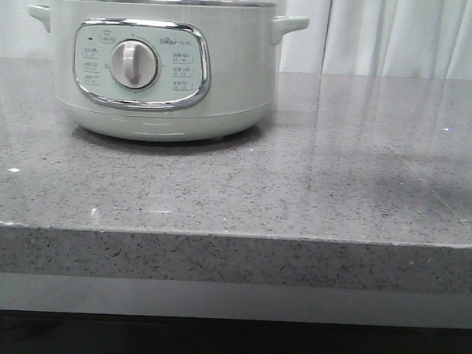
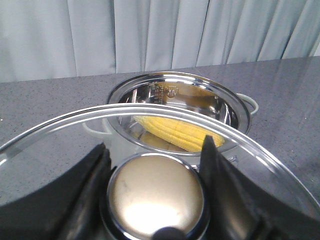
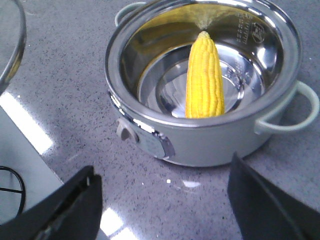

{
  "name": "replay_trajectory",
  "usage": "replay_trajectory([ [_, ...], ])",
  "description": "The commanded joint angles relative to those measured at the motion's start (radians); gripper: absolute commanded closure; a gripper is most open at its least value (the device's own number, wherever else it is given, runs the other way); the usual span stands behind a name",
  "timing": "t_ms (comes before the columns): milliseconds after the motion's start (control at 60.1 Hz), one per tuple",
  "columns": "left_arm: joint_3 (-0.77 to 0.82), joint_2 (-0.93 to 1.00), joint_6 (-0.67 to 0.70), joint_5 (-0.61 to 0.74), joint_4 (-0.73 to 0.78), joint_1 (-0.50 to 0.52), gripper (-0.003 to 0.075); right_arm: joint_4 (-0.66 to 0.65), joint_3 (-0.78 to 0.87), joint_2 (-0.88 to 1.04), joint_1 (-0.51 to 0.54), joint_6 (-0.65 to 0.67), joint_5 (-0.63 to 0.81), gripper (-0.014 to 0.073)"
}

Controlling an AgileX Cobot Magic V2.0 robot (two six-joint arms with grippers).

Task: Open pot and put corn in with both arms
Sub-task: 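Lower the corn into the pot and open the right gripper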

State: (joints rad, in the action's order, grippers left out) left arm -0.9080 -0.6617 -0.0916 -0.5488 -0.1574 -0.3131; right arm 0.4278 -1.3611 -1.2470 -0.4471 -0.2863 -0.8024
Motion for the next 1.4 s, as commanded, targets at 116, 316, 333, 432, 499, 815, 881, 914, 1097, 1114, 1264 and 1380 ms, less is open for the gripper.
replay_trajectory([
  [116,-0.041,0.003,0.001,0.148,-0.012,0.001,0.05,0.005,0.164,0.222,0.004,-0.005,0.094,0.0051],
  [316,-0.041,0.003,0.001,0.148,-0.012,0.001,0.05,0.005,0.305,0.38,0.004,-0.005,0.097,0.0051],
  [333,-0.041,0.003,0.001,0.148,-0.012,0.001,0.0499,0.005,0.318,0.393,0.004,-0.005,0.1,0.0051],
  [432,-0.041,0.003,0.001,0.148,-0.012,0.001,0.05,0.005,0.362,0.448,0.004,-0.005,0.104,0.0051],
  [499,-0.041,0.003,0.001,0.148,-0.012,0.001,0.05,0.005,0.378,0.476,0.004,-0.005,0.104,0.0051],
  [815,-0.041,0.003,0.001,0.148,-0.012,0.001,0.05,0.005,0.384,0.496,0.004,-0.005,0.168,0.0051],
  [881,-0.041,0.003,0.001,0.148,-0.012,0.001,0.05,0.005,0.384,0.496,0.004,-0.005,0.174,0.0051],
  [914,-0.041,0.003,0.001,0.148,-0.012,0.001,0.05,0.005,0.384,0.495,0.004,-0.005,0.174,0.0051],
  [1097,-0.041,0.003,0.001,0.148,-0.012,0.001,0.05,0.005,0.384,0.495,0.004,-0.005,0.174,0.0051],
  [1114,-0.041,0.003,0.001,0.148,-0.012,0.001,0.05,0.005,0.384,0.495,0.004,-0.005,0.174,0.0051],
  [1264,-0.041,0.003,0.001,0.148,-0.012,0.001,0.05,0.005,0.384,0.495,0.004,-0.005,0.174,0.0051],
  [1380,-0.041,0.003,0.001,0.162,-0.014,0.001,0.05,0.005,0.384,0.495,0.004,-0.005,0.174,0.0051],
])
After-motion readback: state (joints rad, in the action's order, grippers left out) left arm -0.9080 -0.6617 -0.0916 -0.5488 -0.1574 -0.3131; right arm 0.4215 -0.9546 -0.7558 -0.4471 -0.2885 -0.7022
